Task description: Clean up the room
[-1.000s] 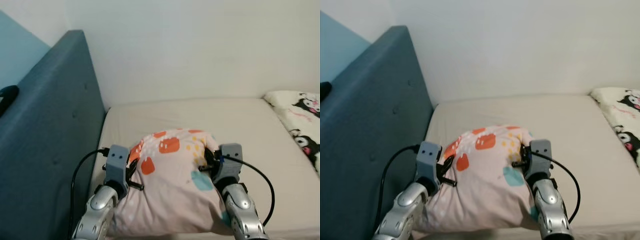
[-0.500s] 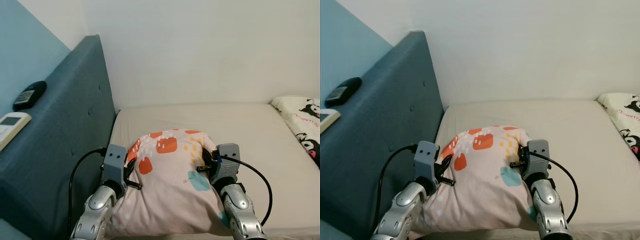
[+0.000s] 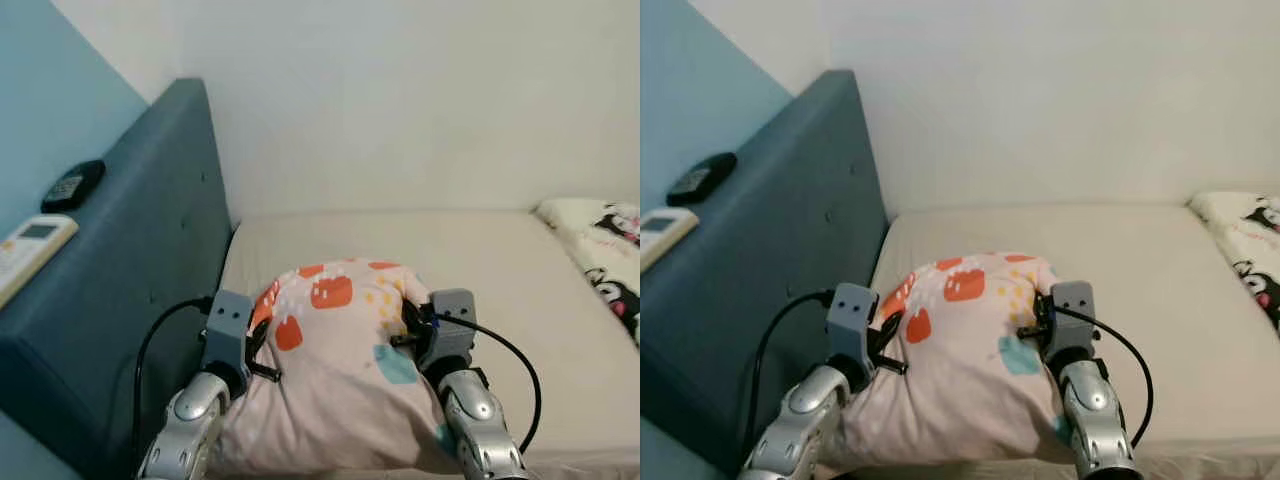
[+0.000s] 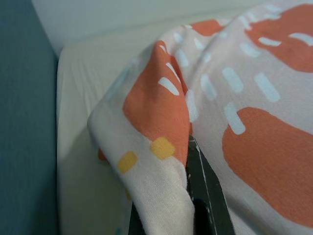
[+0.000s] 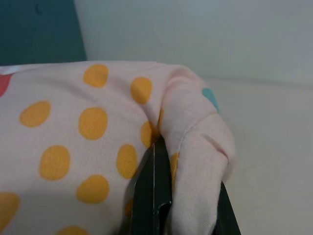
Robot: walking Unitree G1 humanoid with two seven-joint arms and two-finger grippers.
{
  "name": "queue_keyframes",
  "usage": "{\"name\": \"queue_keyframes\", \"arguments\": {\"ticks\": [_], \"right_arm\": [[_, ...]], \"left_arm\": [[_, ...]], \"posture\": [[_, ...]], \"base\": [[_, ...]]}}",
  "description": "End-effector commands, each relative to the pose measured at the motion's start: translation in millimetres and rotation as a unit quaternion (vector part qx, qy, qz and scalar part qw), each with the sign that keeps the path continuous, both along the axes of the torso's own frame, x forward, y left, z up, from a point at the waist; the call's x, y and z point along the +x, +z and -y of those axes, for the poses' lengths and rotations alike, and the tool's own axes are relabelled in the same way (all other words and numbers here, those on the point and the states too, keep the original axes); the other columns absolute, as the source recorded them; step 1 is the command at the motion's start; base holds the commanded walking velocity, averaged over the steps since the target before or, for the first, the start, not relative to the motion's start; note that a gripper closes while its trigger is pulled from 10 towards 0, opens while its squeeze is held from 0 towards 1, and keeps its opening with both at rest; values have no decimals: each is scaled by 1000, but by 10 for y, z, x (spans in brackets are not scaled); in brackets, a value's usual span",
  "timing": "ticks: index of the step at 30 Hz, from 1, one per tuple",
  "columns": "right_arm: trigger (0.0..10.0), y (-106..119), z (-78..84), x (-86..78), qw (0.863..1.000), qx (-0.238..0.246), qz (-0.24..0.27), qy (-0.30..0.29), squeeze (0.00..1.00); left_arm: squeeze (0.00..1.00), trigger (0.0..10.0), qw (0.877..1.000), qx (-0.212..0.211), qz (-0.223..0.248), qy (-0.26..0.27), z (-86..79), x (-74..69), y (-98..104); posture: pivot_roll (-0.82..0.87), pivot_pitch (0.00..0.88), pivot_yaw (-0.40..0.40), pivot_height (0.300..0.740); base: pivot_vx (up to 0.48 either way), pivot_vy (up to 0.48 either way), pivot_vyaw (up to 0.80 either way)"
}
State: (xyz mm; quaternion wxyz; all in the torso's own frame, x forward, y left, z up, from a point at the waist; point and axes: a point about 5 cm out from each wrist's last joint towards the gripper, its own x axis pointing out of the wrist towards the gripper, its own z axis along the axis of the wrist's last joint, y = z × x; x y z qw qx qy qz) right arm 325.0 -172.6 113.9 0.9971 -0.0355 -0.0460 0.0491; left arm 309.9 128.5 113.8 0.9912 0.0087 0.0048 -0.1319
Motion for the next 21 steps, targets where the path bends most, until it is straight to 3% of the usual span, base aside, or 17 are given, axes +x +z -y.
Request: {"name": "queue_keyframes", "arguments": {"ticks": [1, 21], "right_arm": [[10000, 52, 77, -3, 1000, 6, 16, -14, 0], [10000, 44, 78, -7, 1000, 7, 13, -13, 0]], "left_arm": [[0, 10000, 1000, -2, 9, 4, 1, 13, 43], [0, 10000, 1000, 11, 2, 11, -30, 20, 24]], "posture": [[46, 141, 10, 740], [48, 143, 10, 740]], "base": [[0, 0, 0], [0, 0, 0]]}}
